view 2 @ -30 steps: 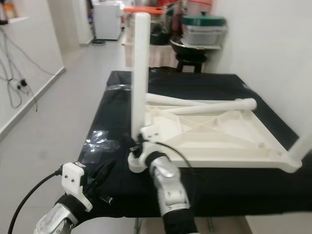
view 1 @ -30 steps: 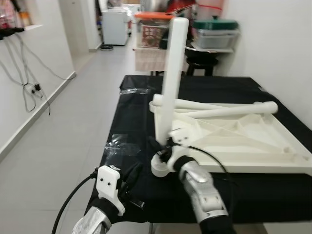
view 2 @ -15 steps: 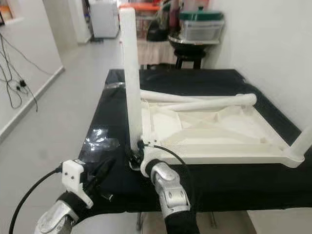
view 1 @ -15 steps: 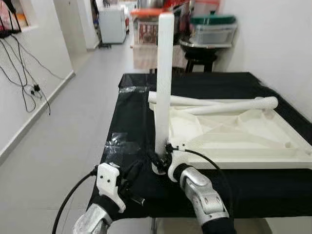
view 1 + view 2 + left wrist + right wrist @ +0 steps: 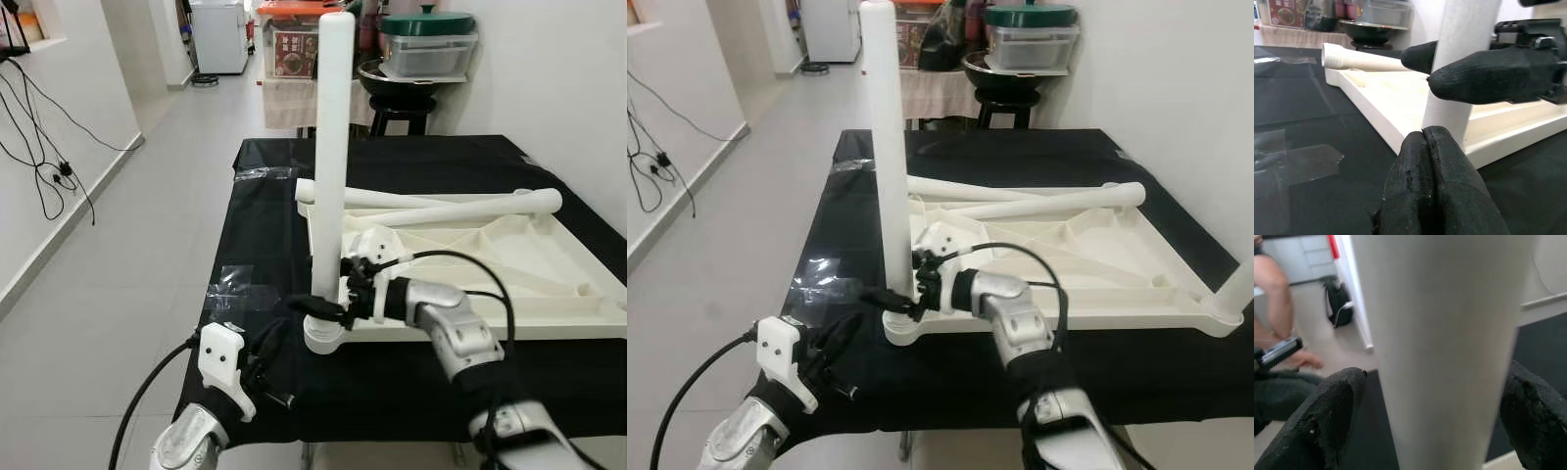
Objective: Building children table
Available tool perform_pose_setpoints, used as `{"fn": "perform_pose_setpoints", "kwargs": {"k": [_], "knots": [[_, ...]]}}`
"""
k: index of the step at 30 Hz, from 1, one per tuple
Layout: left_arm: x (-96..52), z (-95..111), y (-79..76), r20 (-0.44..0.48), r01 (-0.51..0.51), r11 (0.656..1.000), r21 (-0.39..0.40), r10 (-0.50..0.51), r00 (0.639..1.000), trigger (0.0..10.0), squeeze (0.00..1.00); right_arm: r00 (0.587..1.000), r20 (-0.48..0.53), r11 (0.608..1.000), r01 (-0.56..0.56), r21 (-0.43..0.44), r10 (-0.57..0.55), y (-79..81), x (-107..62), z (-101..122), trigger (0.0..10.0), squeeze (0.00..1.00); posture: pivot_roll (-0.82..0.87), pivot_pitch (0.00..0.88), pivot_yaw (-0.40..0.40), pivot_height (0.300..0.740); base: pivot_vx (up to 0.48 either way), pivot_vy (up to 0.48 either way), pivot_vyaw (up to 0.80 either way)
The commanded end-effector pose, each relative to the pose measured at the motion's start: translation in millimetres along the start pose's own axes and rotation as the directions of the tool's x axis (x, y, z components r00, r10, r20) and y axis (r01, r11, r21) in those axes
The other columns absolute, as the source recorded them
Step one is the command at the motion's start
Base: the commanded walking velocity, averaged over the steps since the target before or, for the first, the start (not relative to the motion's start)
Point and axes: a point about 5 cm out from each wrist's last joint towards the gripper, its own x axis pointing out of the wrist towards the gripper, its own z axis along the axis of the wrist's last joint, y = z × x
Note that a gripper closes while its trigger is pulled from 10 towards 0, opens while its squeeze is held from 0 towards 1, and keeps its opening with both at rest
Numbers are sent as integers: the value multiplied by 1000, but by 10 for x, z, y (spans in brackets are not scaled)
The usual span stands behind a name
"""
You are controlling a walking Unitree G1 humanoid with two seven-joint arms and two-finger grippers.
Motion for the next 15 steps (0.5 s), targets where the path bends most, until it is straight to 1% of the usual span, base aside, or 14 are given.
{"fn": "perform_pose_setpoints", "kwargs": {"k": [1, 2, 8, 15], "knots": [[-13, -35, 4, -17, -8, 1000, 10, 8, 1000, 10000, 0, 1000, 4, 999, -31, 20, 31, -37, -29, 9, 7569, 0, 77, 0, -48, 740, 0, 0, 0], [-12, -35, 2, -17, -8, 1000, 11, 9, 1000, 10000, 0, 1000, 2, 999, -29, 27, 29, -65, -45, 15, 0, 0, 77, 0, -48, 740, 0, 0, 0], [-12, -35, -1, -17, -8, 1000, 13, 9, 1000, 10000, 0, 998, 10, 997, -68, 36, 67, -87, -80, 21, 0, 0, 77, 0, -48, 740, 0, 0, 0], [-17, -36, -9, -18, -6, 1000, 11, 6, 1000, 10000, 0, 997, 21, 997, -72, 34, 71, -92, -109, 4, 0, 0, 71, 0, -40, 740, 0, 0, 0]]}}
